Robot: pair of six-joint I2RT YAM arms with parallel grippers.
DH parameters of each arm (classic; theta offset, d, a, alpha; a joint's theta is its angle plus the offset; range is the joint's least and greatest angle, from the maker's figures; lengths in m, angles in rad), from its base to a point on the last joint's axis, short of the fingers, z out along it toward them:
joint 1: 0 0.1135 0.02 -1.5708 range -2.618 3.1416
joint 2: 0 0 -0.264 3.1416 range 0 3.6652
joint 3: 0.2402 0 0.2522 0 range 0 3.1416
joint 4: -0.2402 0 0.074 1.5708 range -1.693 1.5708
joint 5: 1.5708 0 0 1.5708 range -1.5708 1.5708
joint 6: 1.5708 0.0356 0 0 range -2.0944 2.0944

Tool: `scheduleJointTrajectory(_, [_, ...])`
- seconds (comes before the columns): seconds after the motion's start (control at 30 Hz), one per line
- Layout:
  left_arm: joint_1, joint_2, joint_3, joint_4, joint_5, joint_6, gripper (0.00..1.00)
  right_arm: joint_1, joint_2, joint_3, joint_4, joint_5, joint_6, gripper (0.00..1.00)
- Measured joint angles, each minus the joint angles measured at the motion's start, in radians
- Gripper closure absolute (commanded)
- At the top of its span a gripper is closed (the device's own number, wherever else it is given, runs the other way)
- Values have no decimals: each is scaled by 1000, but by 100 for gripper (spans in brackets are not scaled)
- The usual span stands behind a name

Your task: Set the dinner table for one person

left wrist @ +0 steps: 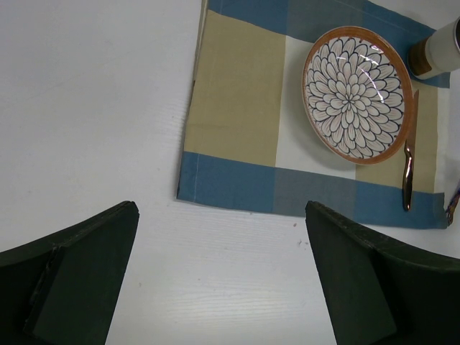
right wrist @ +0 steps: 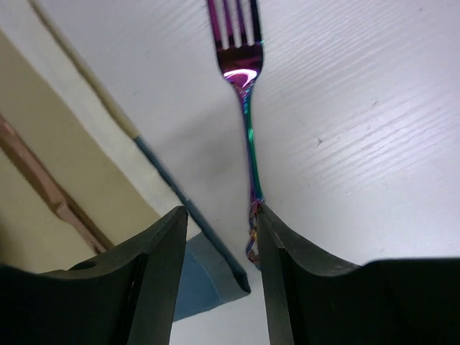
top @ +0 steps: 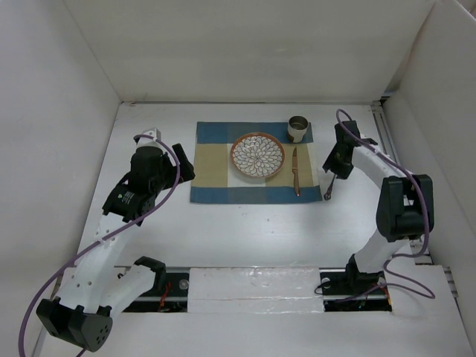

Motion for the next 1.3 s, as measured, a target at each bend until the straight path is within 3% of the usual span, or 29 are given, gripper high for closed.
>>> scheduleJointTrajectory(0.23, [0,0,0,0,0,0,0,-45,108,2,24,5,0,51])
scheduleJointTrajectory(0.4, [0,0,0,0,4,0,0,-65,151,18,35,5,-5,56])
scheduleJointTrajectory(0.5, [0,0,0,0,5,0,0,-83,158,26,34,-1,-13,72])
scheduleJointTrajectory(0.53, [0,0,0,0,5,0,0,-89,161,30,35,-4,-16,82])
scheduleJointTrajectory(0.67, [0,0,0,0,5,0,0,-101,173,45,39,-17,-27,100])
scheduleJointTrajectory(0.87, [0,0,0,0,5,0,0,-100,155,38,39,-9,-23,100])
scheduleJointTrajectory(0.97, [0,0,0,0,5,0,0,-84,69,24,18,21,-9,100])
scheduleJointTrajectory(1.13, [0,0,0,0,-1,-2,0,76,-84,143,-53,68,3,100])
scheduleJointTrajectory(1.3, [0,0,0,-2,-48,-27,0,364,-5,409,-82,52,1,100])
